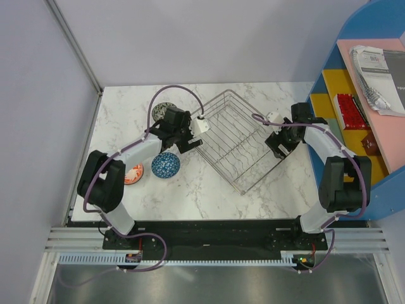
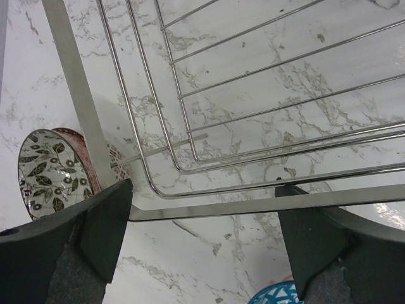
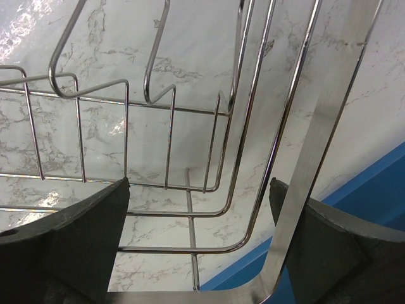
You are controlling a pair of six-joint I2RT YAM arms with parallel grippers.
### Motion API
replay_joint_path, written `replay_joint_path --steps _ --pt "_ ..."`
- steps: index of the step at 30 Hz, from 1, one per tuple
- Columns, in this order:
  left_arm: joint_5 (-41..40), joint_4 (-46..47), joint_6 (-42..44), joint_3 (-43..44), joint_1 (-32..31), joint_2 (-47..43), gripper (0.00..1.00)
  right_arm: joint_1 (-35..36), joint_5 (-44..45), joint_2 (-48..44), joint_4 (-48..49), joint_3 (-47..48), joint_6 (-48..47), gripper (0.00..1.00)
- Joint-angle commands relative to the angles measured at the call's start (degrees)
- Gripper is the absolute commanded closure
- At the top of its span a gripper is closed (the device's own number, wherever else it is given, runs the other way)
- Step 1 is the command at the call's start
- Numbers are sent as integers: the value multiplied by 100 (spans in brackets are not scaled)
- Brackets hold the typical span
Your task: Load the bowls into the dish rack
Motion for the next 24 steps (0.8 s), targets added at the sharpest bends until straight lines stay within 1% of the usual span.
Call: replay_joint_path --steps 1,10,15,20,24 --pt "-137 607 -318 818 195 363 0 87 -488 -237 -874 -146 -336 2" --pt "-436 360 -336 2040 283 1355 0 87 -742 -501 -1340 -278 -362 2" --pt "-778 202 -389 2689 310 1804 0 96 -945 -650 -1709 -269 -415 2" --pt "-1147 53 -415 3174 318 2313 0 122 -1076 -730 -2008 -278 -573 2" --pt "-1306 -9 -397 3508 336 2508 0 157 -1085 -756 -2070 -322 -582 2"
